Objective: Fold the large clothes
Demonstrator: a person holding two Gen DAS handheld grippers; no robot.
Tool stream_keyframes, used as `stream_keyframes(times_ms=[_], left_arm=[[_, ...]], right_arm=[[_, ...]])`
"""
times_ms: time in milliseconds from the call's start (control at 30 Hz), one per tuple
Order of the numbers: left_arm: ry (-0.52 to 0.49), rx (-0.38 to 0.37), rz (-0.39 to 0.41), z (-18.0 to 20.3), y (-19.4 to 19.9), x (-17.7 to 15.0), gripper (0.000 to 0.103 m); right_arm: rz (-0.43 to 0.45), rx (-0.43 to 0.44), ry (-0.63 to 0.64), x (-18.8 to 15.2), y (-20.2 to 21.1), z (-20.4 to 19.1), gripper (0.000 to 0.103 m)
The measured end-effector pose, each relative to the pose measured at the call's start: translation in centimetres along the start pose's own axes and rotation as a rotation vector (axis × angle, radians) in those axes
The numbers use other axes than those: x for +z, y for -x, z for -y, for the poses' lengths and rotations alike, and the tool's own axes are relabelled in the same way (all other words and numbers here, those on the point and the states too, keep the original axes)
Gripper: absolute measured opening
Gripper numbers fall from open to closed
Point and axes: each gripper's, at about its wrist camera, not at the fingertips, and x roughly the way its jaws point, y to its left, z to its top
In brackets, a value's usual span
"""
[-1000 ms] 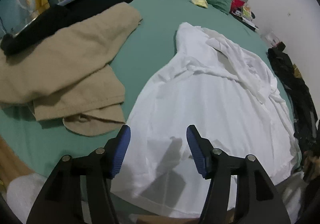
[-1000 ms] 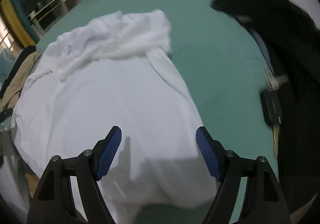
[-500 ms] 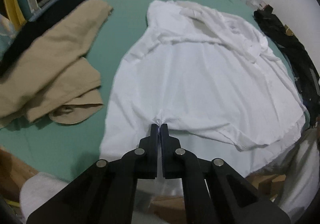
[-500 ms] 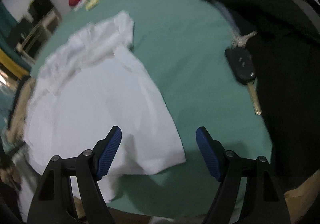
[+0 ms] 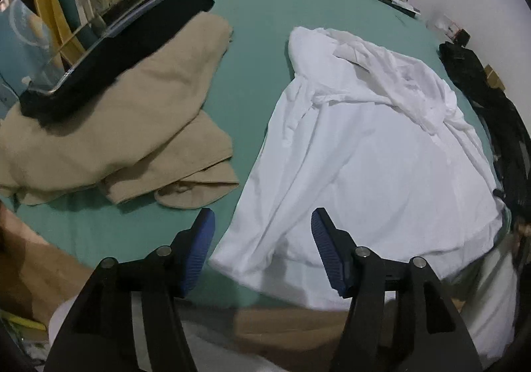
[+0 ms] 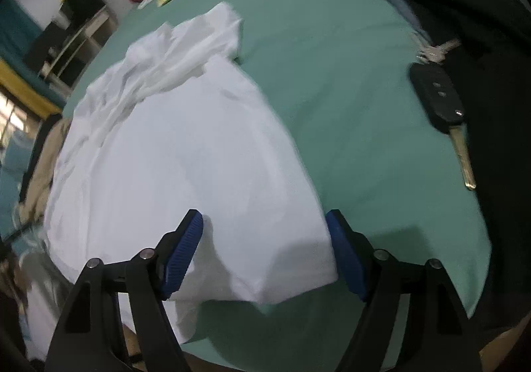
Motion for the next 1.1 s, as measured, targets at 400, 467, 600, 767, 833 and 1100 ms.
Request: stream_keyframes(times_ms=[400, 467, 600, 767, 833, 1100], left_arm=[[-0.089, 0.039, -0.134, 3.2, -5.7, -1.2, 0.038], [-0.097, -0.017, -0.135, 3.7, -5.4, -1.5, 0.005], [-0.096, -0.046, -0.081, 4.1, -3.4, -1.7, 0.004], [-0.069, -0.080, 0.019, 3.3, 1.4, -2.1, 0.004], [-0.048, -0.092, 0.037, 2.7, 2.8, -2.4, 0.004], [-0.016, -0.111, 0.073, 2.1, 6.2, -3.3, 0.004]], right_arm=[[-0.082, -0.036, 0.192, -2.5, -1.4, -4.6, 0.006], [-0.082, 0.000, 0.170, -2.6, -1.0, -4.4, 0.005], [0.024, 0.061, 0.067, -2.5, 2.5, -2.9, 0.005], [0.111, 0.097, 0.042, -2.6, 6.9, -2.3, 0.005], [0.121, 0.117, 0.016, -3.4, 7.8, -1.2, 0.005], [0.187, 0.167, -0.044, -5.8, 10.9, 1.0, 0.005]])
